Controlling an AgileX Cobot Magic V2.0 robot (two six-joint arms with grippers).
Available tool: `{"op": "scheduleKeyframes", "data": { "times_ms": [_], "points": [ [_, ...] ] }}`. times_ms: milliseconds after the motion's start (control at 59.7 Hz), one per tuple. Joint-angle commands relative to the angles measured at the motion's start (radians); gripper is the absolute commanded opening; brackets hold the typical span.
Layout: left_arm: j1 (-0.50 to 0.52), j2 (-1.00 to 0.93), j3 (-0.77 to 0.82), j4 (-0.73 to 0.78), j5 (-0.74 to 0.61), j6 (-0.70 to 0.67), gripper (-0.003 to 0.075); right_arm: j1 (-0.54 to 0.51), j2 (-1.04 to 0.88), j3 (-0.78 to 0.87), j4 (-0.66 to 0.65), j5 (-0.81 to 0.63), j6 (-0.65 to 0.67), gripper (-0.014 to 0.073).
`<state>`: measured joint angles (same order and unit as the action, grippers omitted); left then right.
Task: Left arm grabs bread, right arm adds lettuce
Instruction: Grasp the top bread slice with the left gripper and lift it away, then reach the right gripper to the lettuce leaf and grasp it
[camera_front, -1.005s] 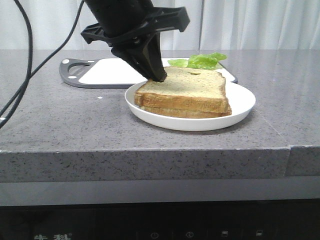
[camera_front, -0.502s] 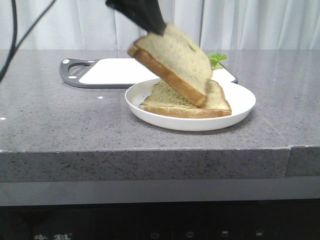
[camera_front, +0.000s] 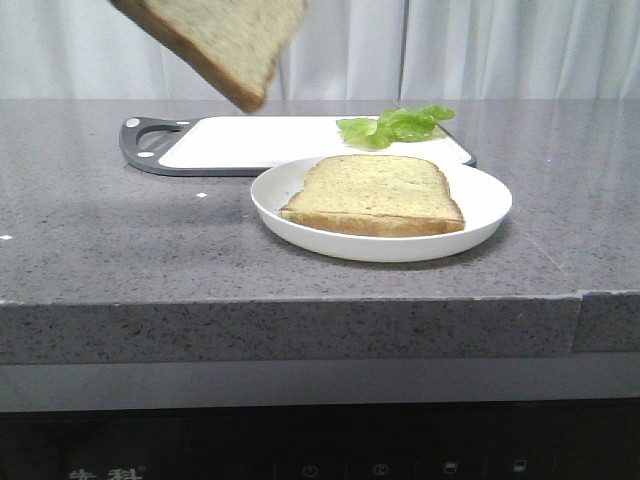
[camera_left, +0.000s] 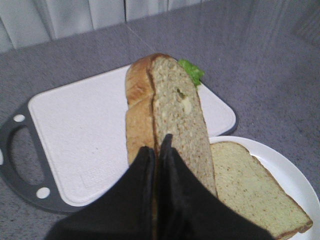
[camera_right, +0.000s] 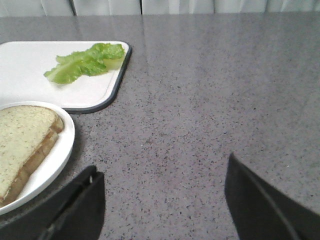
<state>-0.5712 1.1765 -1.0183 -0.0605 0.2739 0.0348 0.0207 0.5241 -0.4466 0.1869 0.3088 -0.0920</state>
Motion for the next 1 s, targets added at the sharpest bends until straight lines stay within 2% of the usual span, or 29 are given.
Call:
{"op": "scheduleKeyframes", "data": {
  "times_ms": [0, 151, 268, 435, 569, 770, 988],
  "points": [
    [0.024, -0.127, 0.064, 0.008, -0.191, -0.002, -0.0021, -0.007, 0.069, -0.067, -0.009, -0.08, -0.01, 0.0524],
    [0.085, -0.267, 0.203, 0.008, -0.291, -0.002, -0.0021, -0.002, 0.227, -0.172, -0.009, -0.073, -0.049, 0.0524],
    [0.129, -0.341, 0.271, 0.008, -0.317, -0.002, -0.0021, 0.024, 0.398, -0.285, -0.009, -0.075, -0.09, 0.0524],
    [0.157, -0.384, 0.294, 0.008, -0.306, -0.002, -0.0021, 0.083, 0.639, -0.476, -0.009, -0.082, -0.118, 0.0524],
    [0.157, -0.386, 0.294, 0.007, -0.306, -0.002, -0.0021, 0.137, 0.841, -0.658, -0.009, -0.074, -0.208, 0.0524],
    [0.157, -0.386, 0.294, 0.007, -0.314, -0.002, -0.0021, 0.179, 1.146, -0.989, -0.009, 0.011, -0.246, 0.0524],
    [0.157, -0.386, 0.294, 0.002, -0.326, -0.002, -0.0021, 0.193, 1.423, -1.336, -0.009, 0.175, -0.246, 0.0524]
  ]
}}
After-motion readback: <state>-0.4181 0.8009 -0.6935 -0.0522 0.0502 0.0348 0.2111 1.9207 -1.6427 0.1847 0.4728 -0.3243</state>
